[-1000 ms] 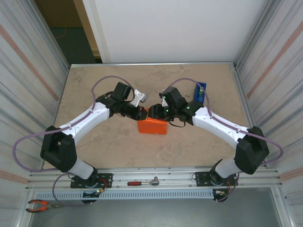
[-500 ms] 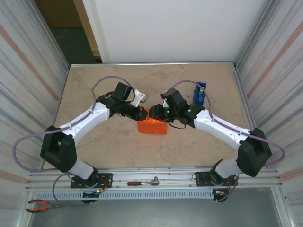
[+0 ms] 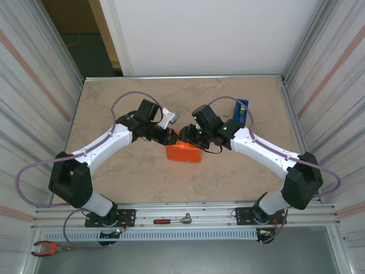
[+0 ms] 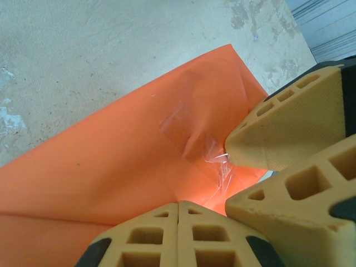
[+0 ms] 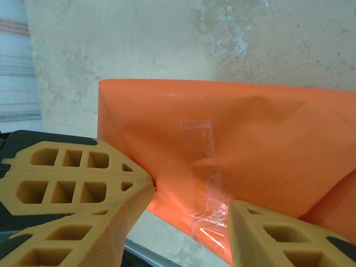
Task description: Wrap the gift box in paper
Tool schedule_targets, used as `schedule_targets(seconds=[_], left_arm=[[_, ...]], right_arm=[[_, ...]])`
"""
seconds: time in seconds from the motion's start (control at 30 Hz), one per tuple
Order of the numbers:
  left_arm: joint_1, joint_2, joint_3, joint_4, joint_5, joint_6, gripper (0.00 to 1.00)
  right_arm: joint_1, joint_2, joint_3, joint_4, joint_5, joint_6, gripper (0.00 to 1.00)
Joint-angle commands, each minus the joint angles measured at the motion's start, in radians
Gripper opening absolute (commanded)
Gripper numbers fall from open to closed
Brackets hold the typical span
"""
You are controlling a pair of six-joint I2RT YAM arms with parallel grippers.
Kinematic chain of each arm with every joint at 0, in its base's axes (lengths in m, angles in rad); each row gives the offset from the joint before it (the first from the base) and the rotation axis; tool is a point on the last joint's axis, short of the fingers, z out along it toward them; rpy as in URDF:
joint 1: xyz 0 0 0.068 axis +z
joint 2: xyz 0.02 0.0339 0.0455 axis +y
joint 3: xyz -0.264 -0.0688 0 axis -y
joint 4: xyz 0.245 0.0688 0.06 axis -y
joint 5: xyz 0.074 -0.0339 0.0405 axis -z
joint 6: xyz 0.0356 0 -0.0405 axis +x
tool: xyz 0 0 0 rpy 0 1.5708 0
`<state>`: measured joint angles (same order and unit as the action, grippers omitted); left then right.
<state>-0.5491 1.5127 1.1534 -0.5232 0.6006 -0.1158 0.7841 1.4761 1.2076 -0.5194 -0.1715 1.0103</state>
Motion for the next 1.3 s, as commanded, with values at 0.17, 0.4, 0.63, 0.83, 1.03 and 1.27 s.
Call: schedule_targets(seconds=[0.17,0.4,0.63,0.83,1.03,1.27], left_arm=[[-0.041,0.057,-0.060,-0.056,-0.036,0.013,0.00],[-0.040,0.057,-0.060,-0.058,-0.039,0.017,0.00],[-0.040,0.059,-0.062,-0.060,-0.044,0.019,0.00],[-0.041,0.058,-0.062,-0.057,-0.041,0.020,0.00],[-0.040,0.058,-0.047,-0.059,-0.024,0.021,0.00],[-0.015,0.058,0.074,-0.060,0.060,-0.026,0.06]], right_arm=[[-0.007,-0.113,-0.015,0.010,0.030,-0.024,0.46],[-0.077,-0.142,-0.060,0.141,-0.078,-0.061,0.00],[-0.070,-0.071,-0.130,0.260,-0.122,-0.027,0.00],[-0.045,-0.049,-0.211,0.288,-0.119,-0.001,0.00],[-0.049,-0.048,-0.198,0.253,-0.138,-0.021,0.00],[-0.086,-0.187,-0.184,0.254,-0.131,-0.084,0.00]])
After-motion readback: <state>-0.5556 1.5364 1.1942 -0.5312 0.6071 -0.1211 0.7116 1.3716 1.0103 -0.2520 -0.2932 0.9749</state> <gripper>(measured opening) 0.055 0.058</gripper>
